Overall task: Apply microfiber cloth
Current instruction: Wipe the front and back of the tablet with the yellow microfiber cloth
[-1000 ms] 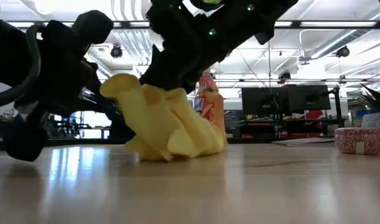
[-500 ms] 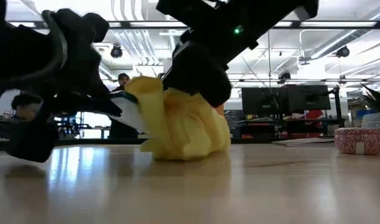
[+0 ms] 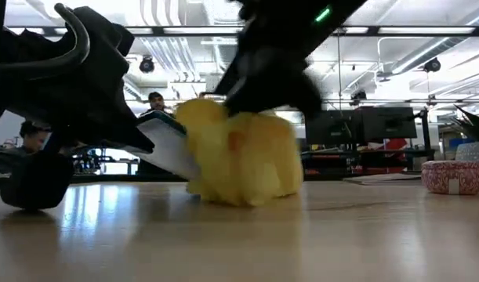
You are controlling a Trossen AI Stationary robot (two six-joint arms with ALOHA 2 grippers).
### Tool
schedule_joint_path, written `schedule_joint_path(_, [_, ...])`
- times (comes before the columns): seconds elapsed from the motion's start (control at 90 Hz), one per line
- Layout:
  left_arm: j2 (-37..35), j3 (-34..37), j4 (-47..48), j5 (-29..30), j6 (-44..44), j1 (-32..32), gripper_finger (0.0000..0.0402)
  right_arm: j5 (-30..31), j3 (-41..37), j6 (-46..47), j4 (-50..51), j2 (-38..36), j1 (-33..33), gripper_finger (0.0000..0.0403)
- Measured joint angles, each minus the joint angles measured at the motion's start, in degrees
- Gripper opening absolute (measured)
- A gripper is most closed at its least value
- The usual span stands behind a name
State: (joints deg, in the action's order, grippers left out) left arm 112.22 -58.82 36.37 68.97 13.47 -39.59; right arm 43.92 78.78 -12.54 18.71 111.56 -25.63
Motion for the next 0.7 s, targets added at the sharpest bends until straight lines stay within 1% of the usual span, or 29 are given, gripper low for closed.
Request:
schedule_joint_path(0.089, [0.0,0.5,-1.2,0.2,-0.2,0.0,0.0010,-0.8,-0.1,5.3,5.8,-1.7,-1.2,0.0275])
schedule_joint_path(0.211, [0.0,0.5,-2.1,0.6,-0.5,0.0,0.0010,-2.4,-0.6,11.3,11.9,-1.9,-2.3,0.0276])
schedule_joint_path(0.378, [0.0,0.6,-3.1,0.9,-0.5,0.0,0.0010,-6.5,-3.9,16.7,12.5,-1.3,-2.7,0.0260])
schedule_joint_path(0.467, [0.1,0.6,-3.6,1.2,-0.3,0.0,0.0010,-6.6,-5.4,17.0,7.6,0.2,-2.5,0.0249])
schedule_joint_path(0.544, [0.1,0.6,-4.1,1.4,-0.1,0.1,0.0010,-5.8,-6.2,14.3,4.5,1.5,-2.1,0.0243])
schedule_joint_path(0.633, [0.1,0.6,-4.5,1.5,0.2,0.2,0.0010,-6.3,-6.2,11.5,-1.9,2.6,-2.0,0.0239])
schedule_joint_path(0.7, [0.2,0.6,-4.8,2.0,0.4,0.5,0.0010,-8.2,-5.9,9.9,-9.8,2.6,-1.9,0.0240])
